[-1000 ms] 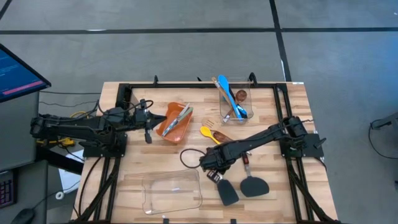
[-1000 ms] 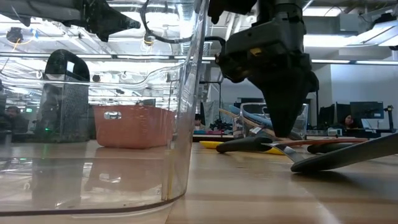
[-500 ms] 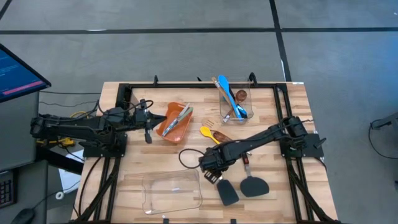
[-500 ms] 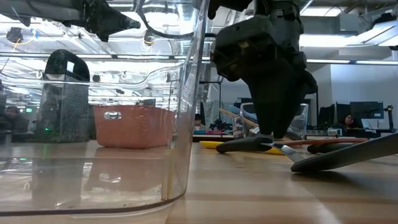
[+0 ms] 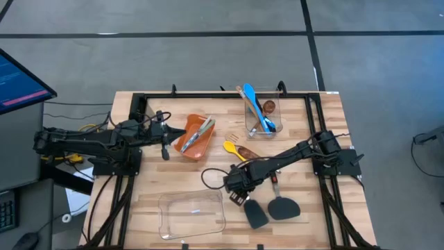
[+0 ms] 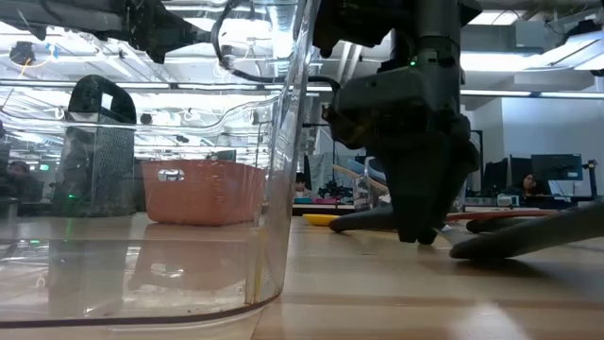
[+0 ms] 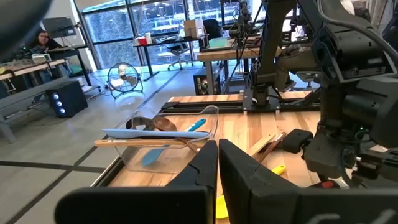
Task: Pick & Place Kitchen Items
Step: Put the black flipper spatula into the bottom transparent bin
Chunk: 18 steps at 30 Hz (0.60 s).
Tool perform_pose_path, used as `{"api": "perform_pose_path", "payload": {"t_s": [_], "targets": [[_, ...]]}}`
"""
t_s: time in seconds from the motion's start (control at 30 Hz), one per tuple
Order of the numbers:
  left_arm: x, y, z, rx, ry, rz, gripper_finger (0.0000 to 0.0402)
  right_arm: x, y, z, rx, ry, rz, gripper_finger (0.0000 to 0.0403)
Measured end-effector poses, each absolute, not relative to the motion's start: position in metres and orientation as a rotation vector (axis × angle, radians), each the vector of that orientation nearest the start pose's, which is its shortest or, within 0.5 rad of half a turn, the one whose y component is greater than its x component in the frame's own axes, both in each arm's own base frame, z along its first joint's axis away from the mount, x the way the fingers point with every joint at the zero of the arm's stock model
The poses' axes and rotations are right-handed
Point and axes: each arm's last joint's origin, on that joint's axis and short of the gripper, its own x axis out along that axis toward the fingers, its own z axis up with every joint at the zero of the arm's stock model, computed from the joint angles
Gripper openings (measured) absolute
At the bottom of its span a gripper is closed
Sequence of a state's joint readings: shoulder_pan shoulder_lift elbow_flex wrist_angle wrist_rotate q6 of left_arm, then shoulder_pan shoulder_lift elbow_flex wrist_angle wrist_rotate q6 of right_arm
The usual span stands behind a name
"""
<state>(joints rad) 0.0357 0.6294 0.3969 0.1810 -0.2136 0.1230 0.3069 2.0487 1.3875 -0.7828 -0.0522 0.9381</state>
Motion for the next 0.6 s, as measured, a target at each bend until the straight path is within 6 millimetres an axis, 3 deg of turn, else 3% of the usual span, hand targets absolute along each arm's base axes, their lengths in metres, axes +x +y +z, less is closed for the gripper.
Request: {"api": "perform_pose_path", "payload": {"t_s": [0.17, 0.43, 0.6], "targets": [[0.1544, 0.0116, 0.2559, 0.127, 0.066, 0.245, 0.0004, 0.3646, 0.1165, 0.1387, 0.568, 1.447, -0.4, 0.0156], [0.1544, 0.0116, 0.2558, 0.127, 0.067, 0.245, 0.0004, 0.3636, 0.1156, 0.1385, 0.555, 1.441, -0.432, 0.0071], [0.1544, 0.0117, 0.2558, 0.127, 0.067, 0.246, 0.0004, 0.3633, 0.1154, 0.1389, 0.553, 1.44, -0.434, 0.0061]]}}
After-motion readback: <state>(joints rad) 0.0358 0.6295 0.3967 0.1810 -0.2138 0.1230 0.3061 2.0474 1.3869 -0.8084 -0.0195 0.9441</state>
